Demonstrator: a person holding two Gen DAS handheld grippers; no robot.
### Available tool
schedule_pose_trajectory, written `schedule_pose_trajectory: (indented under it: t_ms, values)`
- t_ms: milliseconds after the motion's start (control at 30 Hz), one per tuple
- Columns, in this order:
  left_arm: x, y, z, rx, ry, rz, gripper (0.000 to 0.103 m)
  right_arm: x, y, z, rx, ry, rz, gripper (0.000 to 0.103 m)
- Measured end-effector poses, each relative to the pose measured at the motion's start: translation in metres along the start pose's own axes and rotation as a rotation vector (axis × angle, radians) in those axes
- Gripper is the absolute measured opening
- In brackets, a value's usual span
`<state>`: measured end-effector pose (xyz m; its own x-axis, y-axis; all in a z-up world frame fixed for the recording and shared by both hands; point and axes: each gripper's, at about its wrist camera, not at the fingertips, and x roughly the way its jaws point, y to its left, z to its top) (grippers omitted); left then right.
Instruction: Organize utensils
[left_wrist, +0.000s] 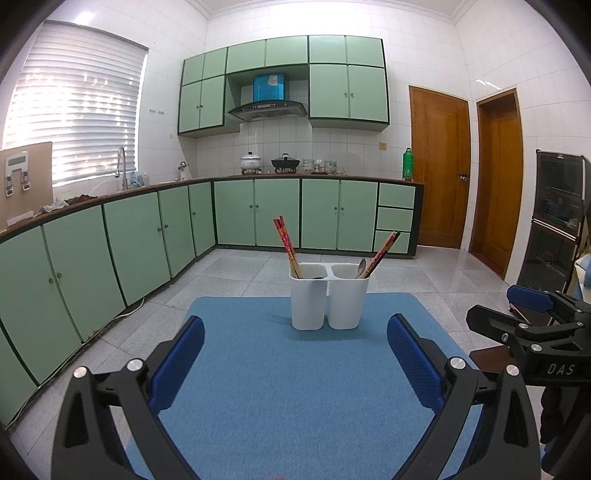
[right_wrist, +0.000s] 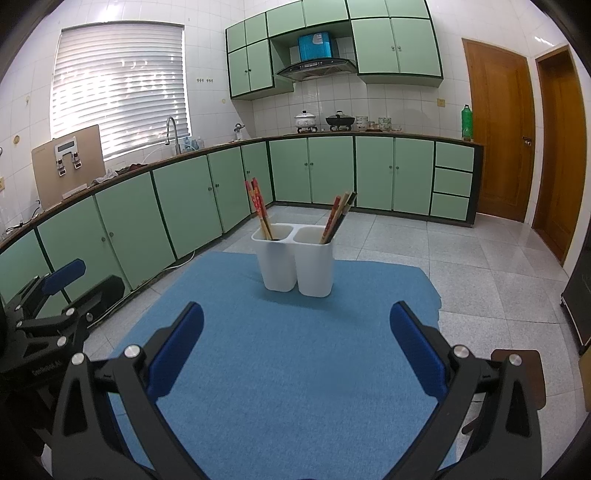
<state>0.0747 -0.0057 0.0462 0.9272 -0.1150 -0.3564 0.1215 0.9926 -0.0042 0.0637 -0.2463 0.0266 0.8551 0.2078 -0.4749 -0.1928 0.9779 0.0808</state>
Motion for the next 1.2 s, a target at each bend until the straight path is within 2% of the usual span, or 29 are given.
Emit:
schedule_pose_trajectory:
  t_ms: [1200]
  values:
    - [0.0031, 0.0049, 0.0006, -0.009, 0.015, 0.002, 0.097, 0.0043, -0.0049, -0.0016, 0.005, 0.006, -0.004, 0.098]
